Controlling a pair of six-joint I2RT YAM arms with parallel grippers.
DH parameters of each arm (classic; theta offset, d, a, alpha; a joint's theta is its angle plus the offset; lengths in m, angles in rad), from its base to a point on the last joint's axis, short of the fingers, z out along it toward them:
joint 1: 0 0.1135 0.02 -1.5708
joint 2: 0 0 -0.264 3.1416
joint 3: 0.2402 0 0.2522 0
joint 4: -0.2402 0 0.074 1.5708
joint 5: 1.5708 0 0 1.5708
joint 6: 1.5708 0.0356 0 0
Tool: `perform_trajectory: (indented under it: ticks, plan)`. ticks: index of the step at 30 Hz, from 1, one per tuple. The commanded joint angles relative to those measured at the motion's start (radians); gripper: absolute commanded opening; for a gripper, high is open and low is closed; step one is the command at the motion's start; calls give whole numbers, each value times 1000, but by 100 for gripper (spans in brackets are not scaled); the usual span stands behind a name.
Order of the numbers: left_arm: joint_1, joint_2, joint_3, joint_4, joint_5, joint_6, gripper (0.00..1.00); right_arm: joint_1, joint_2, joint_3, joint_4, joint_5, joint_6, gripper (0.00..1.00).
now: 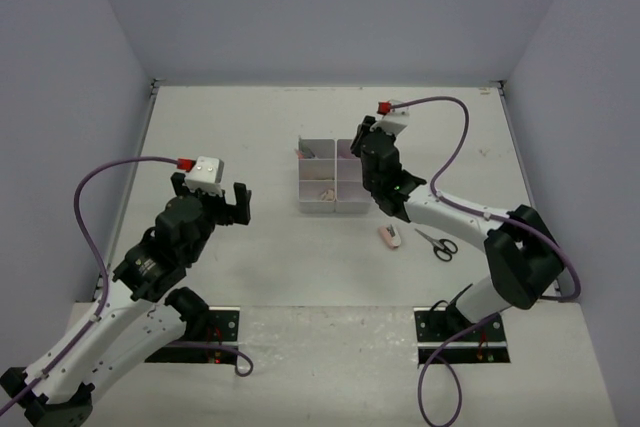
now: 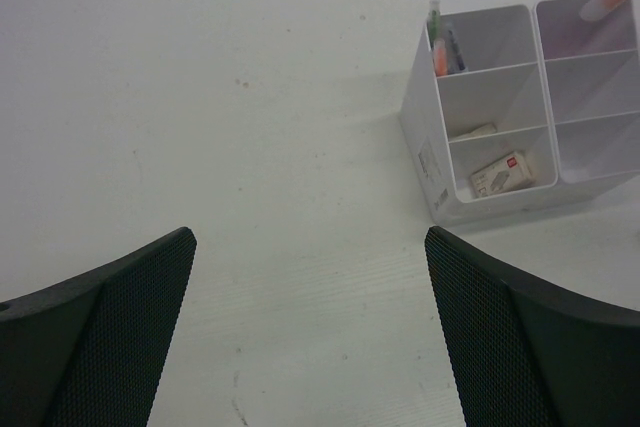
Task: Sort the stationery into containers
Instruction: Place the pen in the storage box.
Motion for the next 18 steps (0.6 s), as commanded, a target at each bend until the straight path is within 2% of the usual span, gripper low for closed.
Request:
perform_trajectory:
  ticks: [1, 8, 11, 13, 15, 16, 18]
  plan:
    - [10, -6, -6, 45, 13, 23, 100, -1, 9, -18, 35, 42, 58, 0]
    - [10, -6, -7, 44, 13, 23, 100, -1, 36, -34, 25, 24, 72, 1]
    - [10, -6, -7, 45, 14, 23, 100, -2, 50, -36, 31, 20, 62, 11]
    - [10, -7, -5, 44, 14, 23, 100, -1, 57, -30, 25, 20, 57, 14]
    - [10, -7, -7, 44, 14, 22, 100, -1, 50, -29, 15, 17, 51, 21]
    - [10, -9, -7, 45, 14, 23, 100, -1, 42, -31, 11, 16, 52, 35]
    - [11, -10, -8, 44, 15, 23, 100, -1, 11, -40, -2, -3, 51, 48]
